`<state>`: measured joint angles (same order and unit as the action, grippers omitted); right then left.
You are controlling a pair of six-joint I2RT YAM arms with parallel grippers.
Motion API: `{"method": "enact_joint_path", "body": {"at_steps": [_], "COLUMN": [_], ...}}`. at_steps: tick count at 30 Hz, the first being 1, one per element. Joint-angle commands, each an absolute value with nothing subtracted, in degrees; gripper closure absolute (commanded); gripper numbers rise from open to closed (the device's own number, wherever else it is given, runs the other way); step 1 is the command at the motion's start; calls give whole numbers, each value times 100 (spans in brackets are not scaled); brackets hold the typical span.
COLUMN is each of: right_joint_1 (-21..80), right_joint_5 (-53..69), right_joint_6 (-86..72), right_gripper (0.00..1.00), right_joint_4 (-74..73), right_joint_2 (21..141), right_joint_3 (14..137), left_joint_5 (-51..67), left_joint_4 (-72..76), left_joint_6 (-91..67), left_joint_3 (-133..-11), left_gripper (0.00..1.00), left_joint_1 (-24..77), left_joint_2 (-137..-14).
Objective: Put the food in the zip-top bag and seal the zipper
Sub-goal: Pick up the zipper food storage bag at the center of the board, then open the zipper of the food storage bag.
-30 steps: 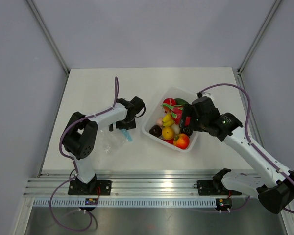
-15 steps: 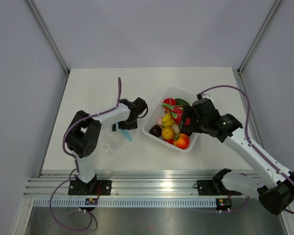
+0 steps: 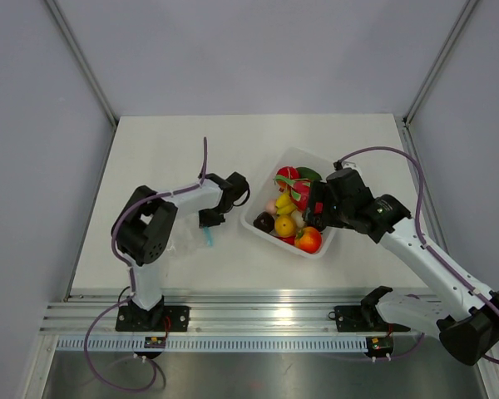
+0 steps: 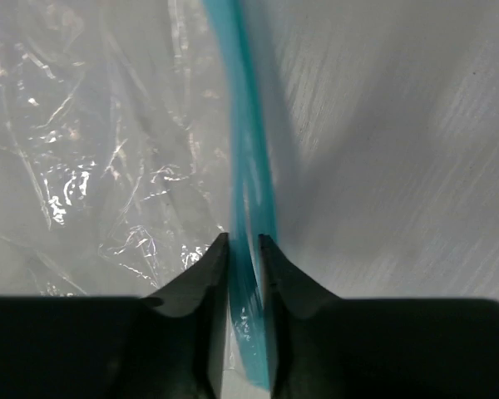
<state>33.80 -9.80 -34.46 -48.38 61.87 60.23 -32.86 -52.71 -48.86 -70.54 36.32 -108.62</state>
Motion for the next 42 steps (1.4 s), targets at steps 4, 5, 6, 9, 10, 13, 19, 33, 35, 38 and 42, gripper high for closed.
{"method": "enact_joint_path", "body": {"at_steps": [4,5,6,9,10,13,19,33,35,38,42], "right_joint_1": [3393,3393,3401,3428,3480,3787,4148,4491,4500,4535,4544], "right_joint_5": [-932,-897,-844,-581,-519,-282,219,527,519,571,493], "right_joint_6": [-3577,-3595,-3603,-3682,-3744,-3928,-4411,-4772,-4781,-4790,-4764], "right_gripper": [0,1,1,1,0,1,7,34,38,48,74], "right_joint_4": [-4904,-4930,-4965,-4888,-4808,-4352,-3657,-3208,-3199,-3129,-3217], "right_joint_2": [6012,6038,6073,6266,6371,6678,7863,9474,9571,9694,9791], "right_joint_3": [6108,6134,6248,6555,6635,7048,8041,9000,8983,8921,8877], "left_joint_5": [-2912,-2770,-2429,-1744,-1592,-1073,-317,729,773,852,827], "left_joint_4": [-4738,-4668,-4597,-4360,-4290,-4167,-3657,-3340,-3331,-3296,-3401], "left_joint_6": [-4167,-4027,-3790,-3438,-3384,-3278,-3269,-3287,-3296,-3296,-3243], "left_joint_3": [-6978,-6970,-6970,-7040,-7066,-7110,-6856,-6662,-6653,-6627,-6627], "left_gripper": [89,90,90,90,90,92,99,100,100,100,100], "left_joint_1": [3647,3639,3639,3630,3621,3604,3542,3463,3463,3463,3410], "left_joint_2": [-9557,-9380,-9160,-8500,-8386,-8060,-7612,-7181,-7137,-7067,-7014]}}
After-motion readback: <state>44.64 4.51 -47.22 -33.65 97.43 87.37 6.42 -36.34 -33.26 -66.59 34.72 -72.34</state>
